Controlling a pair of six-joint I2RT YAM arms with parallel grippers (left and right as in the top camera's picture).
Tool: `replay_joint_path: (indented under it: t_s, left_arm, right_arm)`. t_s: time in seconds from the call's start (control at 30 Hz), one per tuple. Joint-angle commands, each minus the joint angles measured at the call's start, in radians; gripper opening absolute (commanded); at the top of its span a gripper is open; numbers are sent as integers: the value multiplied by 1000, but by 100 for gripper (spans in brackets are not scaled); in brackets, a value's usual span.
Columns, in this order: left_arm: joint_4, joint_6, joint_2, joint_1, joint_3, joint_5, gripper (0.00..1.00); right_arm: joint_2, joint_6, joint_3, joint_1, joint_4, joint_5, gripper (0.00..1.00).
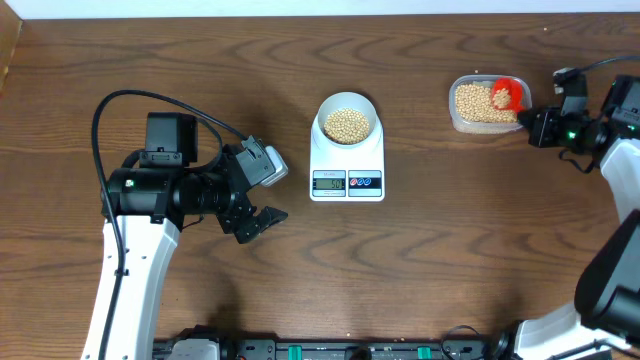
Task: Scoop item into bowl and weigh 50g on scale
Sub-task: 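Lift the red scoop away from the bowl toward the soybean tub, then move the red scoop down to the table right of the scale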
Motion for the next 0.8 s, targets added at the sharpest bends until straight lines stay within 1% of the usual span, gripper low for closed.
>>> replay_joint_path:
  t_s: [0.0,0.1,0.17,0.27,0.4,0.43,0.53,0.63,0.73,0.77]
  left_arm:
    - [-3,14,4,3,16,2,96]
    - [-3,14,4,3,16,2,95]
    - [-3,14,4,3,16,3,95]
    - [-3,14,4,3,16,2,95]
    - [-3,14,4,3,16,3,95]
    - [-3,14,4,3,16,3,95]
    - [-3,14,4,3,16,2,95]
    - [-3,14,4,3,16,2,95]
    - [-3,14,4,3,16,3,95]
    - [-3,14,4,3,16,3,96]
  right_arm:
    - [-89,-74,1,27,-2,123,1]
    - [-112,-113,1,63,-17,220,1]
    - [-117,-143,1,141,-27,373,1]
    - [-116,-170,1,196,-27,455,1]
    - [-116,-195,1,264,-25,617,1]
    - [-116,-211,1,292,-26,685,1]
    - [-116,-235,1,323,-26,780,1]
    - [-116,-236,1,357,-24,852,1]
    - [-122,-233,1,377,-24,848,1]
    - [-139,-193,2,377,-24,827,1]
